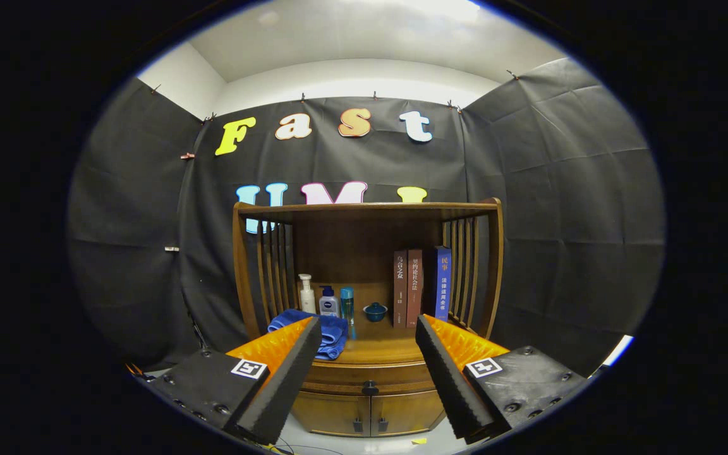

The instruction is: Pull open the drawer, take out the items inside it, and place them on the countertop above the cabinet.

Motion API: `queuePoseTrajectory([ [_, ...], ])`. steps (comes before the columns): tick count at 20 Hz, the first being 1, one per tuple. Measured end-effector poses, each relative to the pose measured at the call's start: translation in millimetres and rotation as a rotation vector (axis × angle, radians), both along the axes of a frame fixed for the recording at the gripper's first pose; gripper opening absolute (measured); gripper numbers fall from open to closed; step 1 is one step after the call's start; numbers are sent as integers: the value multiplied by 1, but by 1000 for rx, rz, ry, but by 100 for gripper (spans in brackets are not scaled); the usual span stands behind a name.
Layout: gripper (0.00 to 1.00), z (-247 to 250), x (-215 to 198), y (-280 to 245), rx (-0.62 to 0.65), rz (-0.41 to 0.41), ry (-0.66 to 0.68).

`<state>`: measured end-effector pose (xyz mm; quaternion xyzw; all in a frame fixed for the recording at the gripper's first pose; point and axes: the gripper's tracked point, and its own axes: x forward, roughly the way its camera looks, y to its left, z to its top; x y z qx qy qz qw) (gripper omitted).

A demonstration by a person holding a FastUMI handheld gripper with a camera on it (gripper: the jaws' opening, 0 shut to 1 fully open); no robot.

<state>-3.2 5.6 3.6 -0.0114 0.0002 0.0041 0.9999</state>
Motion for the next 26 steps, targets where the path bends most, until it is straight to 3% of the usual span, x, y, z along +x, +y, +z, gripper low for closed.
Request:
queuePoseTrajectory([
  [13, 99, -31, 14, 7, 14, 17, 50],
  [21, 99, -116, 52, 7, 23, 28, 169],
  [26, 99, -190, 86, -1, 55, 1, 310],
])
